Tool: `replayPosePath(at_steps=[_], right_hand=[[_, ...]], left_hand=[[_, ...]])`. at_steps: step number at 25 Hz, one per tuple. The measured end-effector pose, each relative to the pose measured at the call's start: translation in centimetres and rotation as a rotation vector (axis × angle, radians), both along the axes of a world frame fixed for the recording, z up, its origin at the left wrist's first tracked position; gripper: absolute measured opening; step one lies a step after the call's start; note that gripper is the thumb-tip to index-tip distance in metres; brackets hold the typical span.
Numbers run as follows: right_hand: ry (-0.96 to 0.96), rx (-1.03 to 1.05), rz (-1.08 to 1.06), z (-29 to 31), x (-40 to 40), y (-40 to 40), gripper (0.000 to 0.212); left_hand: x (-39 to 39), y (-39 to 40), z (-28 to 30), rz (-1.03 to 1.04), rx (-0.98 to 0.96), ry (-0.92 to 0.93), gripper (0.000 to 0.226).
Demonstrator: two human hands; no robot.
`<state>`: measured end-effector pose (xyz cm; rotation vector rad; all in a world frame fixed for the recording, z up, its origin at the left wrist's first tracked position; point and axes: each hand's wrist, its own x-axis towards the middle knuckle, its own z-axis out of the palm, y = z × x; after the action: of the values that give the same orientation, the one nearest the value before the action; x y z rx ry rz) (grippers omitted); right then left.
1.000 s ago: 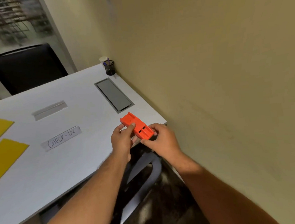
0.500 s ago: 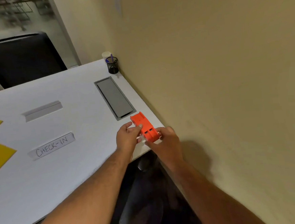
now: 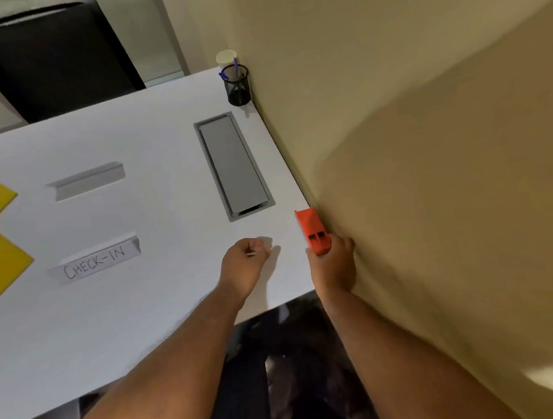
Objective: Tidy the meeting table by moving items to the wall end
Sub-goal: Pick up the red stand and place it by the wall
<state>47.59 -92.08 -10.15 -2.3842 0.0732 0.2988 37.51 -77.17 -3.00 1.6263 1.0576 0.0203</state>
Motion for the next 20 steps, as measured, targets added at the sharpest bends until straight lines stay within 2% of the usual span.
replayPosePath(at_steps=[5, 8, 11, 17, 20], right_hand=[[0.012, 0.03, -0.092, -2.8, 0.4, 1.6, 0.033], [0.014, 0.049, -0.117, -3.3, 1.1, 2.2, 0.039], [0.016, 0.071, -0.143, -3.9, 1.6, 2.3, 0.036], [0.003, 0.072, -0.126, -4.2, 1.7, 2.3, 0.039], [0.007, 0.062, -0.117, -4.3, 1.5, 2.2, 0.048]], left_hand=[[-0.5, 0.5, -1.2, -0.028, 0.011, 0.029, 0.012], [-1.1, 1.9, -1.9, 0.036, -0.018, 0.036, 0.011], [-1.8, 2.4, -2.4, 0.081, -0.039, 0.05, 0.011], [-2.5, 1.8, -3.0, 0.056, -0.038, 0.046, 0.009], [-2.8, 1.4, -3.0, 0.048, -0.025, 0.036, 0.008]])
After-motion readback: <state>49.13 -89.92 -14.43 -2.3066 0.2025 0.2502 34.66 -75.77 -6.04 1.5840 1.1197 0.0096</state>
